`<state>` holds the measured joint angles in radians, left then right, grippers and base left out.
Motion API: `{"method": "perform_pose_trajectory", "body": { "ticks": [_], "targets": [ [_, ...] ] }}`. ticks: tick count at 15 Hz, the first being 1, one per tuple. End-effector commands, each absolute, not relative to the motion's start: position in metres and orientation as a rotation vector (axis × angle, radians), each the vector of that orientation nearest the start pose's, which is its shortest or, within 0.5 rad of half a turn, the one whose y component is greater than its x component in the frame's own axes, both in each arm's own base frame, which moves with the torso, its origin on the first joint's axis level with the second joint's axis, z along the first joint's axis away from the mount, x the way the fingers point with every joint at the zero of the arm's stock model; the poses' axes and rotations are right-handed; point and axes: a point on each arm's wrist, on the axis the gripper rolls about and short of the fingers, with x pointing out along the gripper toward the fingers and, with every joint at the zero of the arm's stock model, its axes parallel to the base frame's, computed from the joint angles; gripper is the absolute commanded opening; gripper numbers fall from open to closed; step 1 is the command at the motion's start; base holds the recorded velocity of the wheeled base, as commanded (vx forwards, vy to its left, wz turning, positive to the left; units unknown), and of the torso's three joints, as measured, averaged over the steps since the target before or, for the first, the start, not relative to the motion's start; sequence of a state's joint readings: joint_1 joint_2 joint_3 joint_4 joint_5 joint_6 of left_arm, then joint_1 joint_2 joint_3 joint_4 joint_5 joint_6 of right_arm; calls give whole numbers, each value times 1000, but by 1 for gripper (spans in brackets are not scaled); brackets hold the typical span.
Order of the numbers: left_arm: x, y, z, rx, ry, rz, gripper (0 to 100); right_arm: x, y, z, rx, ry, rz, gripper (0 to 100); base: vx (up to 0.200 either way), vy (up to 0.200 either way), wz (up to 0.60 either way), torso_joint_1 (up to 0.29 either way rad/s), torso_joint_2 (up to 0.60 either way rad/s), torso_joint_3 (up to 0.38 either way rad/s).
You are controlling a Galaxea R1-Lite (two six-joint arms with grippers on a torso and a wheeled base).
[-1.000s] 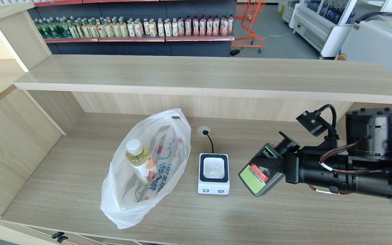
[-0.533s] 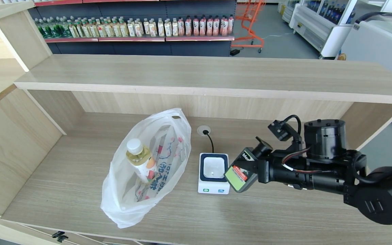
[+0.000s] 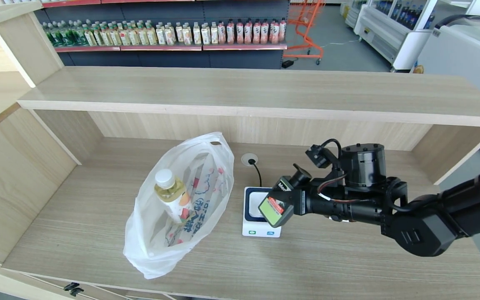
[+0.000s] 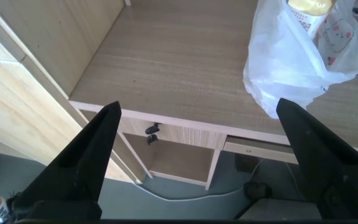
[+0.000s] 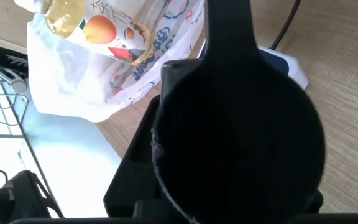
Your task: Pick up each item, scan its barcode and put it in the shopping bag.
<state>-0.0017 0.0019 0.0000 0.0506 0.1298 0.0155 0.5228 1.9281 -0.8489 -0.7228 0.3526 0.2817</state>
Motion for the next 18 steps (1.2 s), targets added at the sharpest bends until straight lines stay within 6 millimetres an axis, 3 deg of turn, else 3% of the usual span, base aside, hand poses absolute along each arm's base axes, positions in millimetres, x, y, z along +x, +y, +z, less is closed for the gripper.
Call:
{"method": "perform_pose_trajectory", "body": {
  "ticks": [1, 18],
  "targets": [
    [-23, 3, 70, 19, 53, 128, 100, 307, 188, 117, 224, 500, 809, 0, 0, 0, 0, 0, 0, 0],
    [-23, 3, 70, 19, 53, 128, 100, 324, 195, 105, 134, 469, 819, 0, 0, 0, 0, 0, 0, 0]
  ]
}}
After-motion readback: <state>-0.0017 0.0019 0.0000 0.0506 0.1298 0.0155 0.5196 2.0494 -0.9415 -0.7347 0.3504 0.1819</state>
